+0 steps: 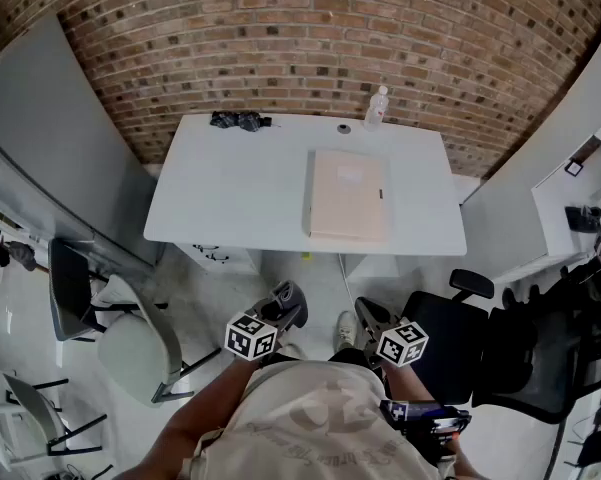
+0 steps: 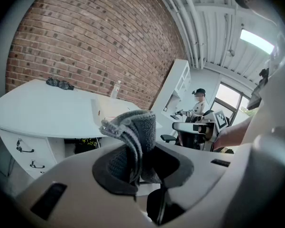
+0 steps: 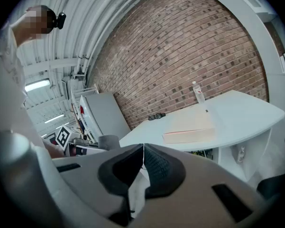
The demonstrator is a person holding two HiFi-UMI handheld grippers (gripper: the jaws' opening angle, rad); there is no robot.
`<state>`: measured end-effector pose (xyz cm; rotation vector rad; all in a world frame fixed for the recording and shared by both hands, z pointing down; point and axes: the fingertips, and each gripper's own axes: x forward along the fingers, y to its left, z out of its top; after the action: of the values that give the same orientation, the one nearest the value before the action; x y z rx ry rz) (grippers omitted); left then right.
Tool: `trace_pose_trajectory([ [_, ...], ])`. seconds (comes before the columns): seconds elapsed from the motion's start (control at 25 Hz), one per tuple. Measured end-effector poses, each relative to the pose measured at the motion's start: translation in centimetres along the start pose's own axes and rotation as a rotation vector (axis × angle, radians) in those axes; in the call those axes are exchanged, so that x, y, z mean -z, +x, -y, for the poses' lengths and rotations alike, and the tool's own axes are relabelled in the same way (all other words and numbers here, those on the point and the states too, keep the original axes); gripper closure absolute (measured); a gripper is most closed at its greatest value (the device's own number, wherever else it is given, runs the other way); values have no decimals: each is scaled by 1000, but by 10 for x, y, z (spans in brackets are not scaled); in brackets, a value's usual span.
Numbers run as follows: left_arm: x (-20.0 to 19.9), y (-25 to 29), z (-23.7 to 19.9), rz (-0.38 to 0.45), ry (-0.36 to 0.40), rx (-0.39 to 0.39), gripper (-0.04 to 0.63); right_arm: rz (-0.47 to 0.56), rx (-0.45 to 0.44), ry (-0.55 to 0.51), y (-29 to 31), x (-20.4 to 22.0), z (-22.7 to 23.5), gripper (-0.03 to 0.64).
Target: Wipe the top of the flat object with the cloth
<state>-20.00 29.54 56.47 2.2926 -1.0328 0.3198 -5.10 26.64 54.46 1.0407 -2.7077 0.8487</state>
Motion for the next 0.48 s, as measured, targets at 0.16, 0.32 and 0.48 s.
trace_pose_trajectory([
  [0.16, 5, -7, 3, 8, -10, -10, 495, -11, 15, 7, -6, 6, -3, 594],
  [0.32, 10, -9, 0, 10, -39, -26, 495, -19, 31, 7, -10, 3, 3, 594],
  [0.48, 11, -14, -8, 21, -48, -34, 495, -5, 56, 20, -7, -1, 7, 594],
])
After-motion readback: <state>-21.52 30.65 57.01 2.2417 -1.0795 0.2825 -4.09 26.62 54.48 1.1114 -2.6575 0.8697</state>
